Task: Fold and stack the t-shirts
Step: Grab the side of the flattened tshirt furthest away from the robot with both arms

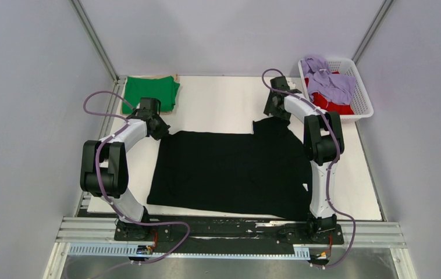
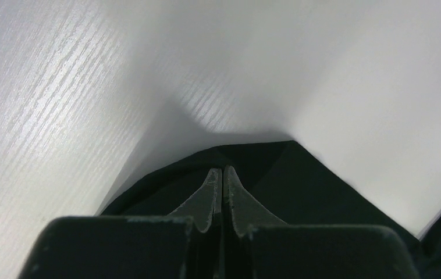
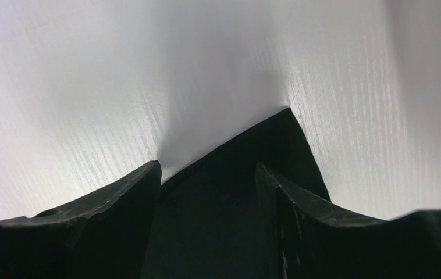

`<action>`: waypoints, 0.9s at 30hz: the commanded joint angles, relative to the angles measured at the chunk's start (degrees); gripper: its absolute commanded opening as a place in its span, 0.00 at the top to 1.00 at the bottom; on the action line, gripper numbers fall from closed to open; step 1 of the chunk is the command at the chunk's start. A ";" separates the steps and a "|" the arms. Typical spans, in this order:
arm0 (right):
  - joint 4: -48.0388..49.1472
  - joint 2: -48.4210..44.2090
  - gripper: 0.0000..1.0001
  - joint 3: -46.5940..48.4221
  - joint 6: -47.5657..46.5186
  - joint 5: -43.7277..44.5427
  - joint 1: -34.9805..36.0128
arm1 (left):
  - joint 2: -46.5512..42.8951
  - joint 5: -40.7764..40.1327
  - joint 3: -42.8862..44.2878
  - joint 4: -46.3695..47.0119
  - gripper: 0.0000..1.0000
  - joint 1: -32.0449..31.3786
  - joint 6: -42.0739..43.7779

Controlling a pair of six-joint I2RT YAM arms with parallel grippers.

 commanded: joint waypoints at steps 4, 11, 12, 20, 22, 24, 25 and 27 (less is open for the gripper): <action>-5.69 3.27 0.38 2.10 -3.60 1.77 1.29 | -2.09 -1.72 0.69 0.02 1.00 0.44 0.14; -8.03 4.04 0.43 2.46 -3.61 2.26 2.44 | -1.94 -1.88 1.01 -0.24 1.00 0.49 0.21; -7.95 4.00 0.45 2.32 -3.20 2.51 2.43 | -1.93 -1.90 1.05 -0.25 1.00 0.49 0.33; -7.49 3.48 0.63 1.67 1.67 2.92 2.50 | -1.85 -2.33 1.20 -0.60 1.00 0.46 0.46; -6.77 3.39 0.73 1.74 2.13 2.92 2.49 | -1.69 -2.31 1.28 -0.53 1.00 0.46 0.51; -5.76 3.45 0.84 2.39 1.76 3.42 2.44 | -1.43 -2.13 1.71 -0.45 1.00 0.49 0.72; -5.26 3.51 0.89 2.97 1.33 4.19 2.40 | -1.28 -2.06 2.09 -0.43 1.00 0.45 0.81; -4.17 3.59 0.97 4.68 0.28 6.01 2.17 | -0.67 -2.28 2.94 -0.40 1.00 0.49 1.22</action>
